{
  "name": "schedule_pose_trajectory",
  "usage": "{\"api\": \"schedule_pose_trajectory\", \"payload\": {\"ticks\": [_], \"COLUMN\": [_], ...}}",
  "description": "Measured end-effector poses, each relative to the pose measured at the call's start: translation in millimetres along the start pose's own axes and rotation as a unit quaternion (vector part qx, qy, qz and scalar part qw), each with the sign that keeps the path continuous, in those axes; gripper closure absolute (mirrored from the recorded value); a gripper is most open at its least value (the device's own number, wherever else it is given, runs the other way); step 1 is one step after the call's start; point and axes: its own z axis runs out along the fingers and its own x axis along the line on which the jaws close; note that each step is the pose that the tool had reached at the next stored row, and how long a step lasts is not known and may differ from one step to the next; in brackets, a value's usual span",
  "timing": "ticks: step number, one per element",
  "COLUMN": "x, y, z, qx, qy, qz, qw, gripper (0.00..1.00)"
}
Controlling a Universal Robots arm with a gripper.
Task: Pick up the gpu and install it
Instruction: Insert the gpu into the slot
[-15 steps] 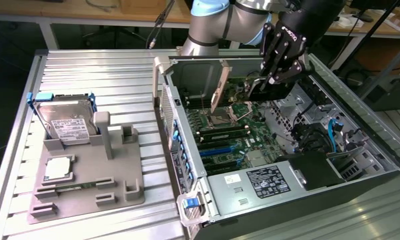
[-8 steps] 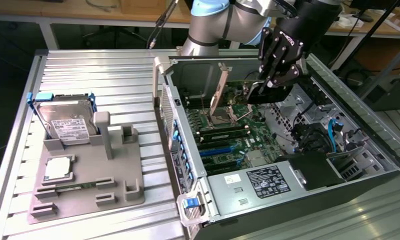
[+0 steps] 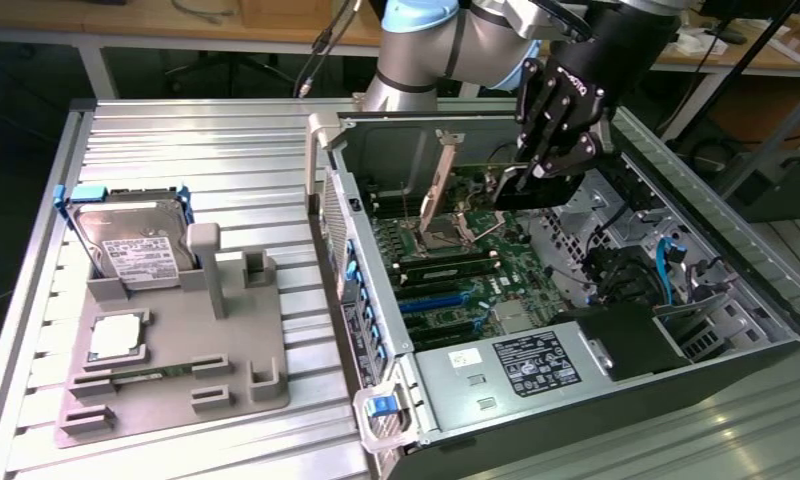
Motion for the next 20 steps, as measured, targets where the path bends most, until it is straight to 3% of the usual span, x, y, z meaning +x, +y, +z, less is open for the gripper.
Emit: {"api": "schedule_pose_trajectory", "payload": {"ticks": [20], "x": [0.4], "y": [-0.4], "z": [8.3], "qx": [0.0002], "qy": [-0.0001], "qz": [0.000], "qw": [1.0000], "gripper": [0.73]}}
